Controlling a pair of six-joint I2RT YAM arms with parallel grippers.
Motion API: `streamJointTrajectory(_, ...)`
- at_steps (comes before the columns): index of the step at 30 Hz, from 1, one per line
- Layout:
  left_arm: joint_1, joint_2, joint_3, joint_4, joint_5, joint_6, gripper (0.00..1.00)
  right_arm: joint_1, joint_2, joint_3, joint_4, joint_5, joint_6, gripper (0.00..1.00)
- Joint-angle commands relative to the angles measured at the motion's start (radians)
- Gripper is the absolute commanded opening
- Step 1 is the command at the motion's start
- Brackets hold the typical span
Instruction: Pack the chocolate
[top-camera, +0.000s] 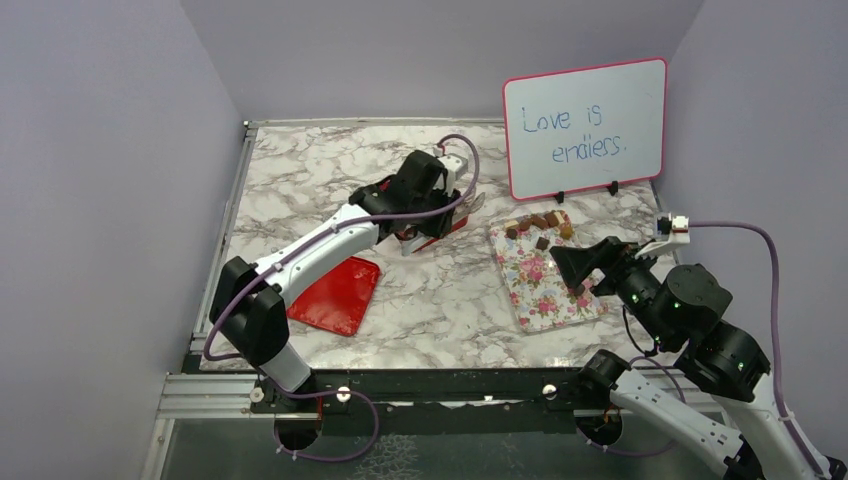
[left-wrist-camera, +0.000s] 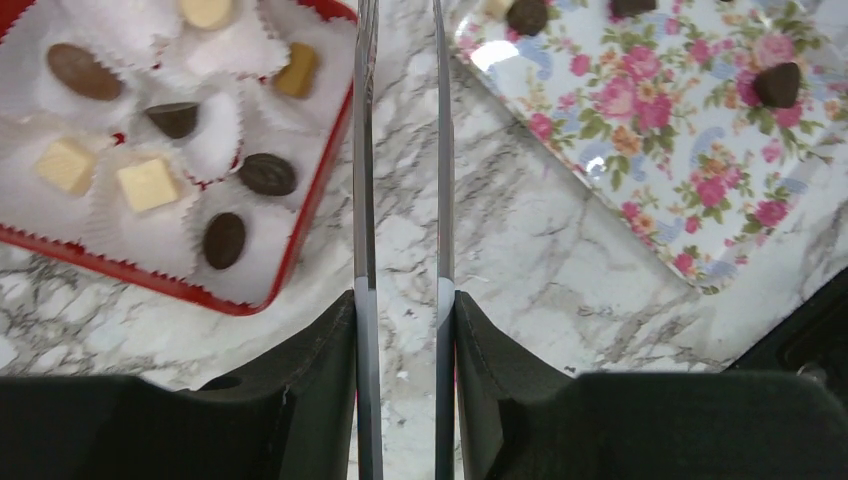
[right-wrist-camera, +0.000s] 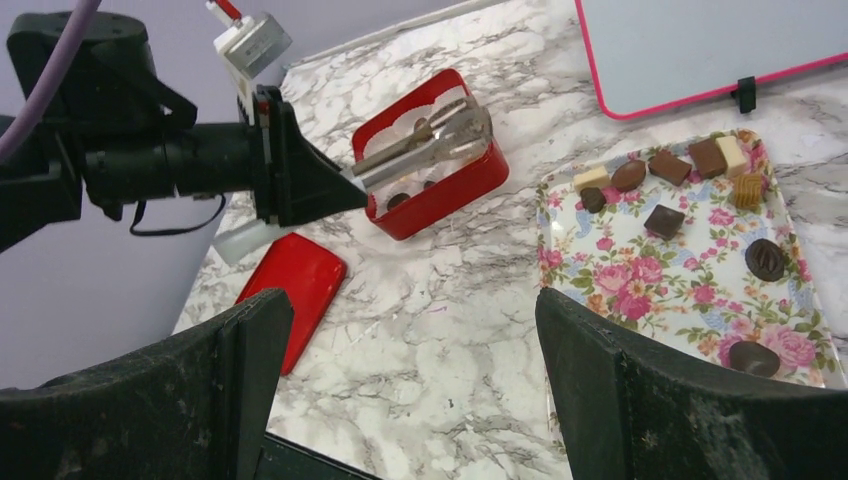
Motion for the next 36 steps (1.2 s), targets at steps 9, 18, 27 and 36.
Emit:
streamJointTrajectory(9,-0.237,0.051,0.059,0.122,-0.107,-0.083,0.36,-0.004,0.022,0.060,-0.030,0.060,-0.022,0.98)
streamJointTrajectory(18,-0.312,0.150,0.081,0.181,-0.153,-0.089,0.37,-0.004,-0.001,0.066,-0.036,0.065,-0.024,0.97)
streamJointTrajectory(27,-0.376,0.268,0.117,0.233,-0.149,-0.087,0.37,-0.004,-0.004,0.058,-0.034,0.067,-0.028,0.97)
streamJointTrajectory(36,-0.385,0.349,0.164,0.237,-0.161,-0.077,0.40,-0.004,-0.018,0.052,-0.035,0.077,-0.029,0.97)
